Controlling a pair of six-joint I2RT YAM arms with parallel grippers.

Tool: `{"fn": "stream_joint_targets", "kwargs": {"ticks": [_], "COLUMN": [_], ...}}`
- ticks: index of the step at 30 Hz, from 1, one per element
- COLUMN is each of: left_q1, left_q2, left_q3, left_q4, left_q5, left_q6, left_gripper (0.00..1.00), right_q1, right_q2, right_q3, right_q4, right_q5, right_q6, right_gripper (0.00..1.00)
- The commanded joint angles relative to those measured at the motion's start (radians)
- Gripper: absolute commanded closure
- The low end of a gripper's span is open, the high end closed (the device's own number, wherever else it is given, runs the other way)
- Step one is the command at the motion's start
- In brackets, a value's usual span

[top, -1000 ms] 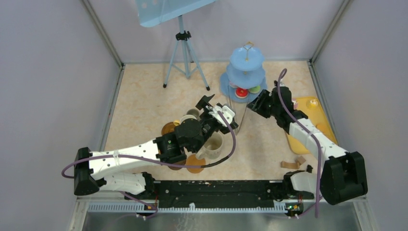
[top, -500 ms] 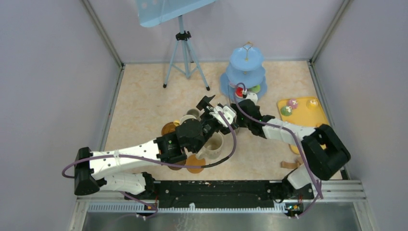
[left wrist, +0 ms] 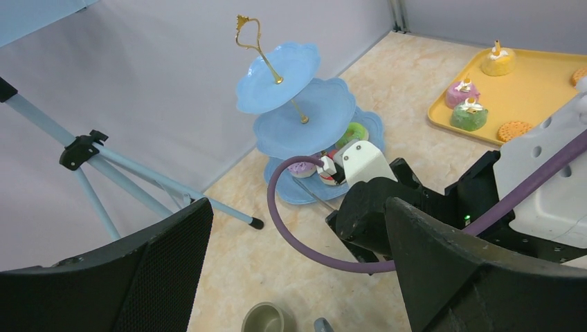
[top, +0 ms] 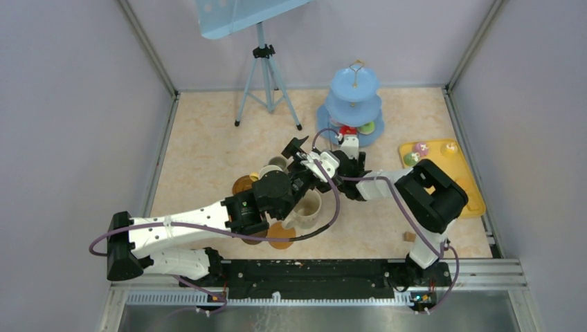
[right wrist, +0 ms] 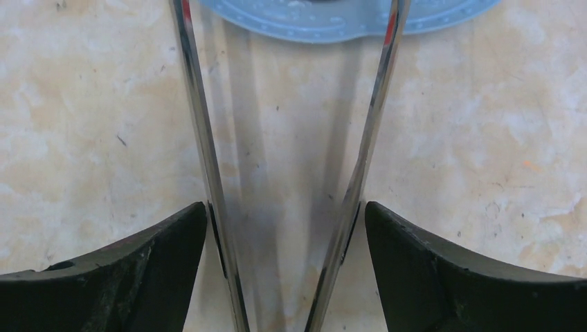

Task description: Serve the afternoon tea

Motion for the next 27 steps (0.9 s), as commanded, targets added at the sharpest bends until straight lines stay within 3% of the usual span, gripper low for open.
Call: {"fn": "stream_joint_targets", "kwargs": {"ticks": [1, 4, 7, 14, 27], "left_q1": [0.002, 0.002, 0.002, 0.002, 0.002], "left_q2": [-0.027, -0.030, -0.027, -0.026, -0.024], "left_q3": [0.007, 0.006, 0.005, 0.008, 0.011], "left_q4": [0.051, 0.052, 0.051, 0.045, 0.043], "left_q5": [-0.008, -0.006, -0.005, 0.001, -0.001], "left_q6": [0.007, 0.007, 0.007, 0.000, -0.001], "left_gripper": [0.01, 0.01, 0.01, 0.01, 0.01], "right_q1": [0.005, 0.005, 0.006, 0.005, 0.005], "right_q2": [0.053, 0.082, 0.079, -0.041, -0.258], "right_q3": [-0.003, 0.002, -0.004, -0.060, -0.121], "right_q4": [0.160, 0.183, 0.184, 0.161, -0.048], "right_q5": [0.070, 0.084, 0.079, 0.053, -0.031], "right_q6": [-0.036, -0.044, -0.042, -0.046, 0.002], "right_gripper": [0.17, 0.19, 0.28, 0.44, 0.46]}}
